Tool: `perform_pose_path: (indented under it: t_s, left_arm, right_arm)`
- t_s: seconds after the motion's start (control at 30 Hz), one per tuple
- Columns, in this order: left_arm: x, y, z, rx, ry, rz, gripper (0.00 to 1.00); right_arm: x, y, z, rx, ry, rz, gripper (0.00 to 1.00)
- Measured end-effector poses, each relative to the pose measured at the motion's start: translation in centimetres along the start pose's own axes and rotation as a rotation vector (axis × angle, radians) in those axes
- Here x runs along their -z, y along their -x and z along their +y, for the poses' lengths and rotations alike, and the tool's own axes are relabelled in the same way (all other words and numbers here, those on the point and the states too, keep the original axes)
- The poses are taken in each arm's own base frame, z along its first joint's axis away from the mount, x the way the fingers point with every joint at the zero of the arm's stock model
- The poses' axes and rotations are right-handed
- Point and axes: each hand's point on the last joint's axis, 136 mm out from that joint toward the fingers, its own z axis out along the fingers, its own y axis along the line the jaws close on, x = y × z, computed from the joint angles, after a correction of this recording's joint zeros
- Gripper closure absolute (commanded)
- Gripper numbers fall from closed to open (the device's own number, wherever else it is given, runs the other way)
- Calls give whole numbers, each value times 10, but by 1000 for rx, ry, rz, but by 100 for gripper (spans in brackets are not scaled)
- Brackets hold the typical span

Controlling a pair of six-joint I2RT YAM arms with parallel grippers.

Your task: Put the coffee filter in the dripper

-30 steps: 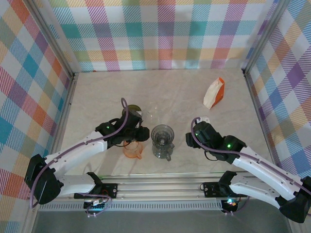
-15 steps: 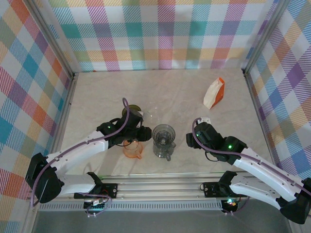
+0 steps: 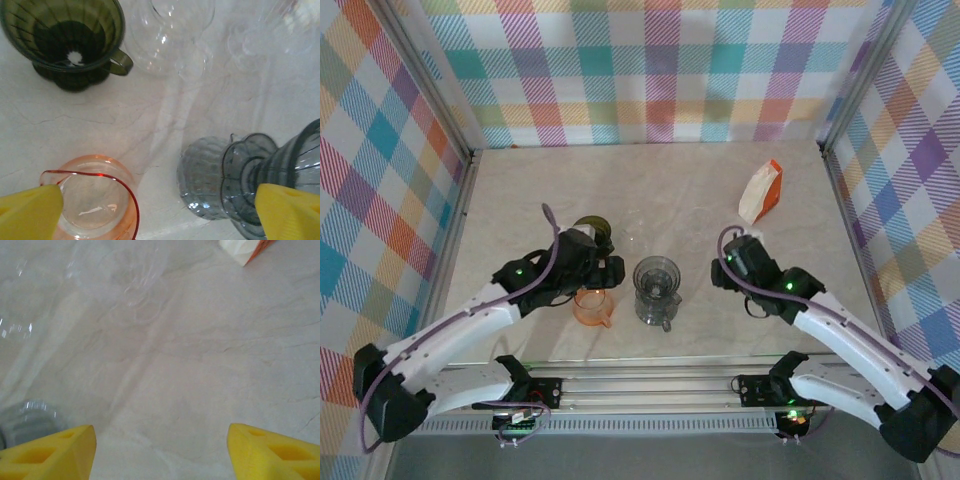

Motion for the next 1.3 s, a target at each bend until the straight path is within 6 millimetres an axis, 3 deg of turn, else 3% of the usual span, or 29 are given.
perform_pose_path:
  t_s: [0.2,0.33,0.6,0.8,0.93,1.3]
  left_arm:
    - [30,11,0,22,-67,-95,0]
    - [38,3,4,26,-105,-107,0]
    - [38,-12,10,28,-137,-104,0]
    - [37,-16,10,25,-145,-91,0]
    - [34,-18,9,24,-150,-85,0]
    - [22,-21,6,11,-143,-57,0]
  right_arm:
    - [-24,72,-27,-150,-80,-42,40]
    - [-53,100,-47,-207,-135,-39,49]
    - [-123,112,-98,-313,-252,61,56]
    - [-162,102,-123,-328,-291,130,56]
    - [-176,100,-123,-301,-282,147,56]
    - [-195,130,-132,-267,-281,96,60]
